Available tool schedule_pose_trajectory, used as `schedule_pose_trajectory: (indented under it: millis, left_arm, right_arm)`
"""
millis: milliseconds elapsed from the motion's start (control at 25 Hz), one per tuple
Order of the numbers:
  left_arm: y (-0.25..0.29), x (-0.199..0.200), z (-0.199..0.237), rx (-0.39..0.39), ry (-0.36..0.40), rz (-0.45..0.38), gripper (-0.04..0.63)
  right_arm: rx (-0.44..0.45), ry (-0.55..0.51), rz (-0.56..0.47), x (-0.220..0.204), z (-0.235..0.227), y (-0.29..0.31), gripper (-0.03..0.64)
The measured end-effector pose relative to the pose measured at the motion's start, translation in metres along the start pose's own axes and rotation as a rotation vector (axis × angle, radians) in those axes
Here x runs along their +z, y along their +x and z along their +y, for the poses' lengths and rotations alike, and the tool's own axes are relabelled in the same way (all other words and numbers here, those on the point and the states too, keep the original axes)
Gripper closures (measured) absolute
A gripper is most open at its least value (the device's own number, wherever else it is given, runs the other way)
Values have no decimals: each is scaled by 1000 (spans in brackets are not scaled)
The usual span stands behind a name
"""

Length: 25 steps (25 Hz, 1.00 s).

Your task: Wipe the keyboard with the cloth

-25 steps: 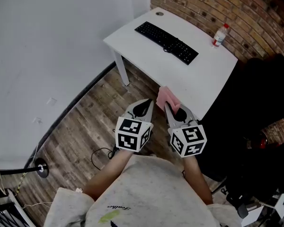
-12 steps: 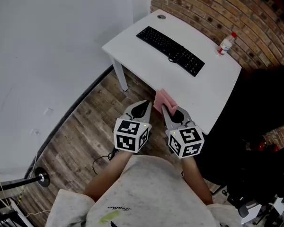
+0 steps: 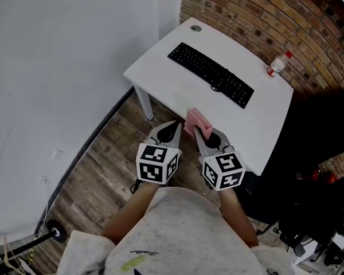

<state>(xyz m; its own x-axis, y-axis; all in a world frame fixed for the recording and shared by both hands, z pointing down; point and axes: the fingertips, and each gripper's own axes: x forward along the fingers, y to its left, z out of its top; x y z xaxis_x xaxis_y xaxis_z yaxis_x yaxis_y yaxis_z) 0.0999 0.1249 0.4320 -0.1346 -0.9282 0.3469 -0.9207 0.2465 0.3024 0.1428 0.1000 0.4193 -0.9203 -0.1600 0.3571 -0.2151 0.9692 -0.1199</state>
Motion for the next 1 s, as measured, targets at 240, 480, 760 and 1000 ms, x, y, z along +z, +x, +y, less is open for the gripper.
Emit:
schedule_pose_trajectory:
  millis: [240,480,760,1000]
  left_arm:
    - [4,17,44,-14,-17,-4,604]
    - [6,24,75,-20,-22,-6,604]
    - [13,32,107,-12,-31,-13,604]
    - [24,39,129,13,-30,-13,604]
  right_arm:
    - [-8,-14,12,17,14,45,592]
    - [-14,-24,9,28,21,81,594]
    - [-13,-34,6,40,19,116,592]
    - [-10,-32,-4,45,6,144,592]
